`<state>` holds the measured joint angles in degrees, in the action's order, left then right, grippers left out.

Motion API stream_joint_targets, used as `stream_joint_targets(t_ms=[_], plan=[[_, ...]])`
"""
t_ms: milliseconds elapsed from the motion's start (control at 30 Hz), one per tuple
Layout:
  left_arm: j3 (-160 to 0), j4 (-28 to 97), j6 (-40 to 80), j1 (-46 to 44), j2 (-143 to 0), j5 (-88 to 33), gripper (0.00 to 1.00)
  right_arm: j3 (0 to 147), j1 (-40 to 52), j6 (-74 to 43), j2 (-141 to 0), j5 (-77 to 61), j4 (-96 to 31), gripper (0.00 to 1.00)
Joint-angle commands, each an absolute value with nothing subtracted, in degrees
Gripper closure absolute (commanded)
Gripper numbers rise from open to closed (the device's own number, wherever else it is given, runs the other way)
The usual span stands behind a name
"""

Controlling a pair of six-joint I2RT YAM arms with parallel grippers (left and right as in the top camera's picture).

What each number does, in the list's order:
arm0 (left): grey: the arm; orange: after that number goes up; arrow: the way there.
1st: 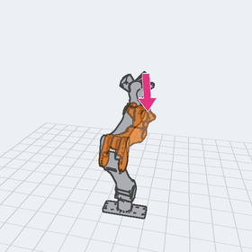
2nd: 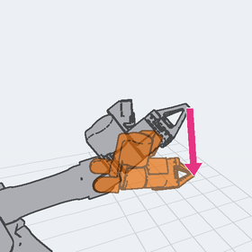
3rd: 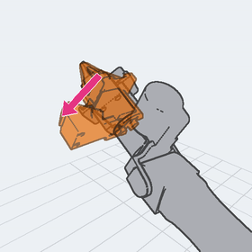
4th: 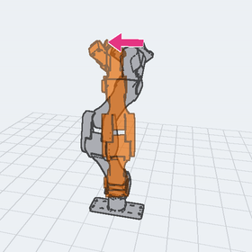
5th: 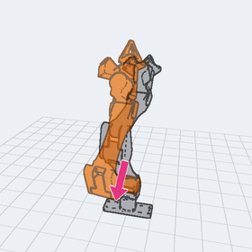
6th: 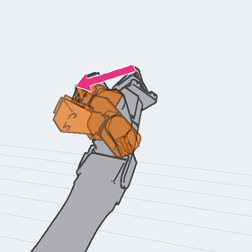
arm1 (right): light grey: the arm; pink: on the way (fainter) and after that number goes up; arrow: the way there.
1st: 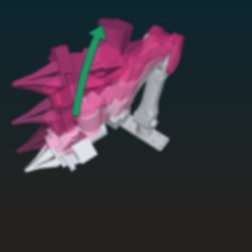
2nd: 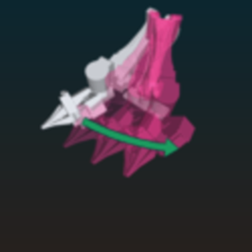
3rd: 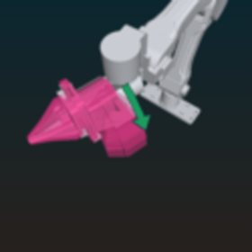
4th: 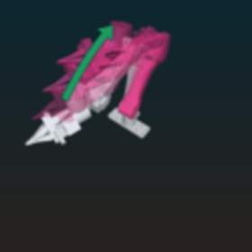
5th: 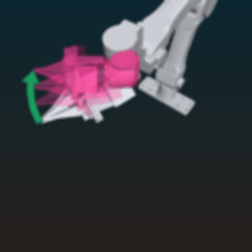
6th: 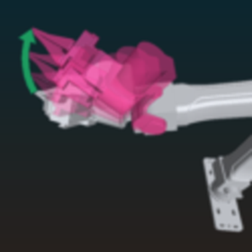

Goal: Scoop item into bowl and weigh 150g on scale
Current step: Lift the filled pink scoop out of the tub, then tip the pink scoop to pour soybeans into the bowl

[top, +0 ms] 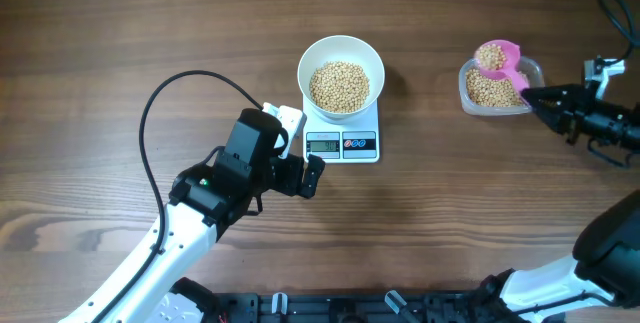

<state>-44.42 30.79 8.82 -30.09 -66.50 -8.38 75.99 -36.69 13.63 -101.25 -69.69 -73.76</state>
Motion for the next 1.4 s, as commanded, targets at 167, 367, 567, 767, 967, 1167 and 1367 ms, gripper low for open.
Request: stream_joint_targets(t_ms=[167, 367, 567, 767, 967, 1167, 1367], plan=[[-45.65, 30.65, 8.12, -30.44, -66.81, -8.05, 0.00, 75.75, -25.32, 14.68, -102.21, -76.84, -73.49, 0.96], [-45.65, 30.65, 8.12, -30.44, -66.81, -8.05, 0.00, 76.05, -17.56, 10.26, -101.95, -75.26, -70.04, 0.96], [-45.65, 30.65, 8.12, -30.44, -66.81, -8.05, 0.00, 79.68, -10.76, 5.69, -100.99, -64.66, -68.82, 0.96], [-45.65, 30.65, 8.12, -30.44, -66.81, -8.05, 0.00, 85.78, -5.93, 3.22, -99.07, -56.62, -68.31, 0.96], [-45.65, 30.65, 8.12, -30.44, -66.81, -8.05, 0.00, 87.88, 0.54, 2.79, -97.58, -44.07, -64.40, 0.96], [-45.65, 30.65, 8.12, -30.44, -66.81, -8.05, 0.00, 87.88, 7.22, 2.76, -96.82, -37.74, -60.55, 0.96], [-45.65, 30.65, 8.12, -30.44, -66.81, -8.03, 0.00, 87.88, 13.41, 0.43, -93.47, -26.17, -54.08, 0.96]])
